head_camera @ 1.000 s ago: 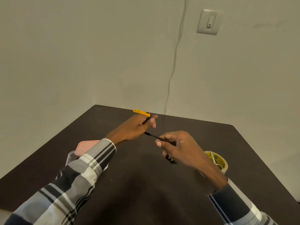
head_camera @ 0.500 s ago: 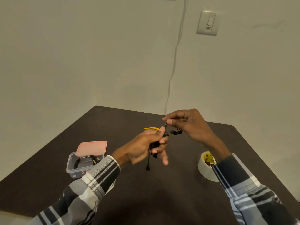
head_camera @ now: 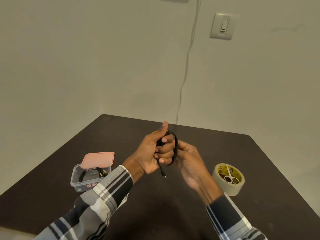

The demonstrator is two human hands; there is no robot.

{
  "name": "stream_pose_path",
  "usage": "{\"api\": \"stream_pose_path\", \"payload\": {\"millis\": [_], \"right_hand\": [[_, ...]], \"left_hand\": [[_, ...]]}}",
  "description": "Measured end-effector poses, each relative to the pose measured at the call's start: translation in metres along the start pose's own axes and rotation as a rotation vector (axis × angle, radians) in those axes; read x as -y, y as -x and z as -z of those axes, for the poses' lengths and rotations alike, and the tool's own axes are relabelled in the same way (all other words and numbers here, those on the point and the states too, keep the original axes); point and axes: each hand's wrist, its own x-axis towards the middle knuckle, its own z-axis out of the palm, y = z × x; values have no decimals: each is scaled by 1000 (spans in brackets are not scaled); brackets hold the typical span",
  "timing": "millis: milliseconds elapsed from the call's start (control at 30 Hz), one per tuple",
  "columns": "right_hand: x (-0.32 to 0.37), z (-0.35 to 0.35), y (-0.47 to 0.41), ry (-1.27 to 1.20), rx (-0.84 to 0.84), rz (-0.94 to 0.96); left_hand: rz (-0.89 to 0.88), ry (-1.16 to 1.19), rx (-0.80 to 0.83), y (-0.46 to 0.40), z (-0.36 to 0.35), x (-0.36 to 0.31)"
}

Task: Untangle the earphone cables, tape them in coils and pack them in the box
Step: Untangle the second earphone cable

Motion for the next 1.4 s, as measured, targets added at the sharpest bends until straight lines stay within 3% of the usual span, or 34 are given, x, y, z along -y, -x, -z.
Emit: {"api": "stream_pose_path", "payload": {"millis": [300, 400, 733, 833, 967, 1067, 1167, 1400], "right_hand": [[6, 9, 4, -7, 17, -89], [8, 12, 7, 59, 56, -36], [11, 18, 9, 19, 87, -192], [11, 18, 10, -6, 102, -204], [12, 15, 12, 164, 85, -163], [9, 9, 13, 339, -53, -61], [2, 9, 10, 554, -202, 44], [-1, 9, 10, 844, -354, 76]], "left_hand": [[7, -36, -124, -2, -1, 1], [17, -78, -145, -3, 1, 2], [128, -427, -198, -7, 5, -5], [98, -593, -300, -12, 3, 0], [-12, -829, -437, -20, 5, 11], [-150, -984, -502, -23, 9, 18], [-233, -1136, -516, -23, 12, 23], [-288, -1373, -532, -26, 25, 32]]}}
